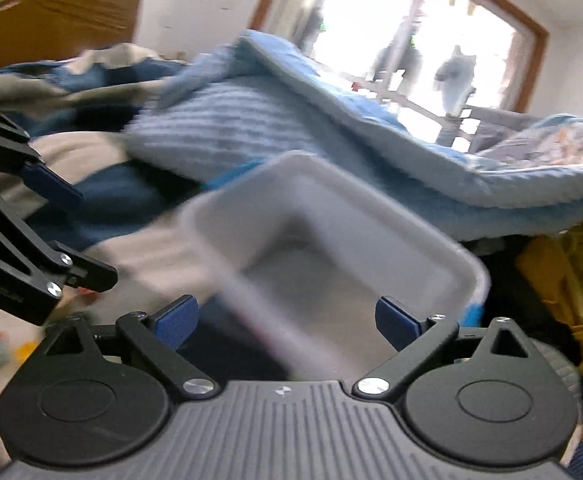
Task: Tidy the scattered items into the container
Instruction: 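Open both tools to drop the red brick and green toy into the bin, then move both open tools back toward the scattered toys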
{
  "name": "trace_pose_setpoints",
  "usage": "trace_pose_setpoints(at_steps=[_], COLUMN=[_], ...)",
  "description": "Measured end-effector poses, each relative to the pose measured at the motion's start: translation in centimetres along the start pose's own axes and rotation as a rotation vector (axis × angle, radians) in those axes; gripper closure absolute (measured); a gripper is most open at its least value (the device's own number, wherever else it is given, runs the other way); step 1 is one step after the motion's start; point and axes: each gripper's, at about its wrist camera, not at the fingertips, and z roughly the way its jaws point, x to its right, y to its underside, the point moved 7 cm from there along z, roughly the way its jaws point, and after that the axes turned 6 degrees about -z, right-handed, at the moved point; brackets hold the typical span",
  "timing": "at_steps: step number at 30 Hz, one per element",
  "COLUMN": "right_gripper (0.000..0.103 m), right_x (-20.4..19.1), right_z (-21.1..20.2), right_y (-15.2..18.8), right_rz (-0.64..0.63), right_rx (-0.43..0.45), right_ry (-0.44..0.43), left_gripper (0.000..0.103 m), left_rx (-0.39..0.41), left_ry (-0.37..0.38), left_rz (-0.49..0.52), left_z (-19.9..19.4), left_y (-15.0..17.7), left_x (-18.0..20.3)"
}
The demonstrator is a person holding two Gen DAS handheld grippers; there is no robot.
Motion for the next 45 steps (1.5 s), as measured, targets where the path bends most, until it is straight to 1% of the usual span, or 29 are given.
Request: trace_pose_setpoints(at_steps=[3,5,7,9,12,15,17,21,24,28,32,36,38,45], right_gripper=[0.005,0.005,0.005,0.005,0.009,0.014,0.014,0.014,0.018,0.024,0.024,0.024,0.024,0.025], right_x=[-2.7,-4.3,-5.8,-7.2,-8.9,-10.1,-10.8,-12.0,-12.1,-11.5,-10.7,-10.3,-10.1,-10.1], right_z=[-1.4,-2.1,-2.6,-2.7,-2.8,-2.9,-3.2,-3.9,-3.7,-2.9,-2.4,-1.9,-1.8,-0.9], right_y=[0.5,0.9,1.5,2.4,3.7,5.0,5.4,6.9,7.7,8.8,9.5,9.7,9.8,10.1], right_rz=[0.029,0.051,0.066,0.086,0.112,0.148,0.148,0.127,0.122,0.151,0.171,0.182,0.184,0.199], right_rx=[-0.011,-0.02,-0.033,-0.053,-0.094,-0.127,-0.131,-0.146,-0.162,-0.199,-0.211,-0.213,-0.212,-0.215], right_ry=[-0.1,-0.153,-0.191,-0.228,-0.261,-0.301,-0.31,-0.313,-0.301,-0.288,-0.265,-0.25,-0.247,-0.247], left_gripper=[0.029,0.029,0.029,0.029,0.029,0.029,0.029,0.029,0.029,0.029,0.029,0.029,0.035,0.037], left_rx=[-0.015,-0.056,-0.103,-0.126,-0.141,-0.148,-0.147,-0.182,-0.204,-0.205,-0.199,-0.191,-0.189,-0.168], left_ry=[-0.061,-0.098,-0.116,-0.126,-0.153,-0.159,-0.155,-0.136,-0.13,-0.126,-0.129,-0.132,-0.121,-0.097], left_rz=[-0.025,-0.065,-0.112,-0.133,-0.11,-0.079,-0.084,-0.119,-0.118,-0.13,-0.131,-0.108,-0.093,-0.034], left_z=[-1.6,-2.1,-2.4,-2.6,-2.7,-2.6,-2.5,-1.9,-1.1,0.0,1.3,2.5,2.9,2.3], left_y=[3.3,5.6,7.7,9.6,11.7,13.1,14.0,15.6,16.2,16.0,14.9,13.7,13.4,14.1], left_x=[-1.9,-3.4,-4.8,-5.6,-5.5,-5.1,-4.9,-5.1,-5.1,-5.0,-4.7,-4.2,-3.9,-2.5])
